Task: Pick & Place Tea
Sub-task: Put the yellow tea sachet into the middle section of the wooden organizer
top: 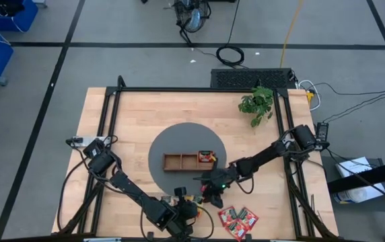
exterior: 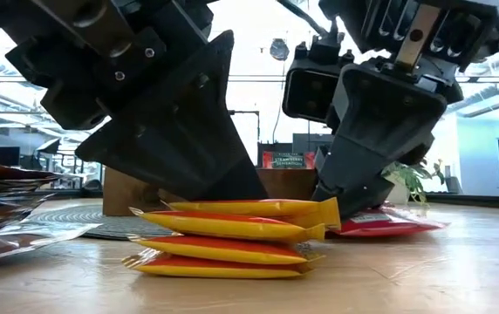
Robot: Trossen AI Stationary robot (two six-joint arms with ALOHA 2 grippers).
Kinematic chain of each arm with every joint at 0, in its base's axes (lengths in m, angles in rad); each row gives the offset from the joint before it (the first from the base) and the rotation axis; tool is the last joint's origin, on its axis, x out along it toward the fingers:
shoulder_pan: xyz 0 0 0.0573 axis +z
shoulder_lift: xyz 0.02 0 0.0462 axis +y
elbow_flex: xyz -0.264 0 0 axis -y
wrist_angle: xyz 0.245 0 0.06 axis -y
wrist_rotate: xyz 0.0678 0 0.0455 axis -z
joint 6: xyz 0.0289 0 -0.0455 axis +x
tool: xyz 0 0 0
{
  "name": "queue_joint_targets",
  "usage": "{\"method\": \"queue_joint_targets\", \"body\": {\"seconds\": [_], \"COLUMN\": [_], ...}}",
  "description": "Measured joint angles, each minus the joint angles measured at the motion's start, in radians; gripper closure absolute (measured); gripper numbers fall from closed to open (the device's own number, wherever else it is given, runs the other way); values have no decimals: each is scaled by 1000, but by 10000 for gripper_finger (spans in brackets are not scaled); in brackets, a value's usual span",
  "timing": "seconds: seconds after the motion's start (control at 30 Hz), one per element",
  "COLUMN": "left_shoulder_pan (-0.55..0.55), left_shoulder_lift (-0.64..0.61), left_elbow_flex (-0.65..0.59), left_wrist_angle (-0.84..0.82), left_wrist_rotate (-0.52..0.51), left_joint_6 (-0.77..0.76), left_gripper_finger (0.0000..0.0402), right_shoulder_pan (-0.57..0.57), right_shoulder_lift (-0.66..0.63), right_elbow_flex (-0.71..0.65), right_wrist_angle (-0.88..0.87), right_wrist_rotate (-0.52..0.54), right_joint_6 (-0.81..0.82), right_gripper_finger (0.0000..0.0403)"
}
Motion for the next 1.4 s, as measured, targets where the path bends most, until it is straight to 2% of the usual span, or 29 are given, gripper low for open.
{"method": "queue_joint_targets", "body": {"seconds": [0.17, 0.37, 0.6, 1.03, 1.17, 1.33, 1.4], "left_shoulder_pan": [0, 1, 7, 6, 7, 7, 7], "left_shoulder_lift": [0, 0, 1, 0, -1, 0, 0], "left_elbow_flex": [0, 0, -1, -40, -46, -47, -47], "left_wrist_angle": [1, 4, 18, 67, 73, 83, 85], "left_wrist_rotate": [-1, -8, -10, -14, -14, -13, -11], "left_joint_6": [8, 11, 20, 14, 4, 18, 28], "left_gripper_finger": [367, 367, 367, 367, 367, 367, 367], "right_shoulder_pan": [18, 45, 56, 55, 49, 43, 43], "right_shoulder_lift": [0, 1, 1, 97, 98, 95, 91], "right_elbow_flex": [0, 8, 54, 113, 113, 113, 113], "right_wrist_angle": [-77, -81, -95, -67, -93, -109, -107], "right_wrist_rotate": [0, 68, 100, 107, 108, 138, 151], "right_joint_6": [5, -16, -45, -68, -68, -127, -142], "right_gripper_finger": [266, 266, 266, 301, 323, 392, 395]}}
